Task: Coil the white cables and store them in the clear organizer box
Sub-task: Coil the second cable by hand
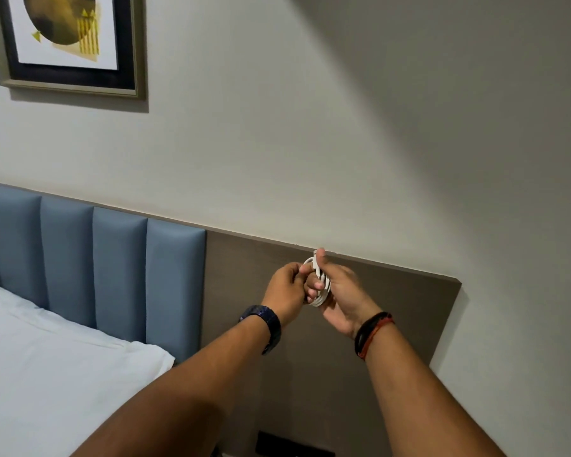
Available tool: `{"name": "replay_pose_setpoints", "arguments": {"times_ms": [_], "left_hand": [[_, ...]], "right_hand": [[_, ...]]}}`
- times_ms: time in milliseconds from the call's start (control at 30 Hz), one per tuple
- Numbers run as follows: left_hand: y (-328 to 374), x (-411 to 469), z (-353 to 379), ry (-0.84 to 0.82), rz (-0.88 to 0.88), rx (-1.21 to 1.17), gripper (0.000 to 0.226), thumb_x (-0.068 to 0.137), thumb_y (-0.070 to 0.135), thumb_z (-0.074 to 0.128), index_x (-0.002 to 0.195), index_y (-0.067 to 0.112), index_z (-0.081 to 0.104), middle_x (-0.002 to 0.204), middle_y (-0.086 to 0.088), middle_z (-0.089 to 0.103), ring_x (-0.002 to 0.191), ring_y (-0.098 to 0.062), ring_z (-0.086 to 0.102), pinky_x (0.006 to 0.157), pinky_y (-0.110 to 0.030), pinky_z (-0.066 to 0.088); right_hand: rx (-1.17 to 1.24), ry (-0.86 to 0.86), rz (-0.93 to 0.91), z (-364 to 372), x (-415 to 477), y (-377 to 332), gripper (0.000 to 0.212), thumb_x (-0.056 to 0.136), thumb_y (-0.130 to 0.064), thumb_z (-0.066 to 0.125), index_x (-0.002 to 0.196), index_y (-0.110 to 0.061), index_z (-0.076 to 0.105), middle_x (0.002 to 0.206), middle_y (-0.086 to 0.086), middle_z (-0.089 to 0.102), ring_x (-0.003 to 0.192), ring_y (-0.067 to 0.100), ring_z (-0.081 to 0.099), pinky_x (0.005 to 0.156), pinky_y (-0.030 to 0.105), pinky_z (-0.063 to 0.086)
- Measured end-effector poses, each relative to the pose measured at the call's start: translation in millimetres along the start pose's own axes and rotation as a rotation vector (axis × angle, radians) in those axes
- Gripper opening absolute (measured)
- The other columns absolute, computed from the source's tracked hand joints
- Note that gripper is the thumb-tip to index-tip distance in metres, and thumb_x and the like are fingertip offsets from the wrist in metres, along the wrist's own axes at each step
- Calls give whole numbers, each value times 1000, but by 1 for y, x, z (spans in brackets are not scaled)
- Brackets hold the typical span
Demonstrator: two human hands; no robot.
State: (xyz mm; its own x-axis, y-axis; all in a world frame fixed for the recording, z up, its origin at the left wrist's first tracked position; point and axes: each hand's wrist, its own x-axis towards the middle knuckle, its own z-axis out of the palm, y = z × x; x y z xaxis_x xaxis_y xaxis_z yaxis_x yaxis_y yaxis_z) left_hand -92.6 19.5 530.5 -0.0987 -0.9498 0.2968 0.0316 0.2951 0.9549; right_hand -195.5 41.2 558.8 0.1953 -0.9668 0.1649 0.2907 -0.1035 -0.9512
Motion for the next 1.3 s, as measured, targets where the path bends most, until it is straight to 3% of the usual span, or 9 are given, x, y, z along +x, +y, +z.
{"name": "replay_pose_setpoints", "arguments": {"times_ms": [200, 333, 433, 567, 733, 833, 933, 1067, 1300], "left_hand": [[-4, 8, 4, 114, 10, 280, 19, 90, 10, 40, 78, 15, 54, 75, -5, 62, 67, -20, 57, 66, -37, 51], [-3, 11, 5, 135, -18, 406, 17, 87, 6, 42, 83, 11, 57, 74, -2, 62, 69, -20, 59, 65, -32, 50], [-5, 12, 5, 150, -15, 451, 18, 84, 3, 44, 71, 14, 50, 70, -1, 58, 65, -19, 54, 57, -27, 43], [-7, 11, 4, 162, 14, 488, 13, 86, 9, 45, 74, 16, 45, 69, 6, 49, 61, -12, 46, 51, -26, 34], [-8, 13, 3, 153, 1, 421, 9, 89, 14, 42, 83, 16, 48, 82, -1, 56, 68, -15, 54, 58, -30, 48], [-9, 13, 3, 164, -23, 397, 12, 90, 16, 41, 79, 16, 47, 81, -2, 56, 79, -28, 61, 72, -45, 56], [-10, 12, 3, 164, -21, 435, 19, 92, 17, 38, 74, 20, 44, 78, -1, 55, 78, -29, 62, 72, -47, 57], [-11, 9, 7, 164, 3, 479, 21, 91, 12, 39, 72, 21, 42, 76, -1, 53, 68, -25, 57, 68, -46, 57], [-15, 8, 9, 210, 12, 517, 12, 89, 5, 38, 90, 11, 49, 83, -10, 57, 76, -35, 61, 68, -50, 56]], "right_hand": [[-62, 133, 22, 7, 1, 1, 40, 97, -35, 45, 76, -5, 59, 47, -1, 38, 50, 13, 36, 54, 26, 32], [-26, 147, 84, 8, 4, 0, 28, 97, -20, 46, 75, -6, 56, 55, 1, 35, 48, 10, 35, 52, 24, 31], [-135, 208, 64, 10, 9, 5, 31, 99, -19, 41, 72, -8, 52, 52, -1, 36, 48, 10, 34, 51, 23, 30], [-386, 368, -36, 13, 16, 16, 34, 99, -25, 42, 72, -10, 57, 61, 3, 53, 58, 15, 47, 60, 28, 41], [-537, 520, -221, 6, 19, 24, 16, 89, -21, 60, 77, -12, 66, 67, 6, 67, 52, 13, 57, 55, 25, 46], [-681, 599, -347, 3, 17, 26, 9, 84, -17, 67, 87, -21, 59, 72, 2, 68, 54, 7, 63, 48, 11, 43], [-890, 576, -431, 3, 14, 28, 2, 87, -20, 63, 85, -18, 63, 81, 5, 68, 66, 16, 65, 57, 26, 52], [-1164, 635, -551, 1, 13, 34, 14, 92, -19, 55, 98, -8, 63, 101, 9, 56, 76, 21, 53, 62, 26, 36], [-1036, 714, -625, 4, 13, 38, 17, 97, -24, 44, 95, -9, 50, 78, 12, 65, 65, 28, 63, 51, 35, 49]]}}
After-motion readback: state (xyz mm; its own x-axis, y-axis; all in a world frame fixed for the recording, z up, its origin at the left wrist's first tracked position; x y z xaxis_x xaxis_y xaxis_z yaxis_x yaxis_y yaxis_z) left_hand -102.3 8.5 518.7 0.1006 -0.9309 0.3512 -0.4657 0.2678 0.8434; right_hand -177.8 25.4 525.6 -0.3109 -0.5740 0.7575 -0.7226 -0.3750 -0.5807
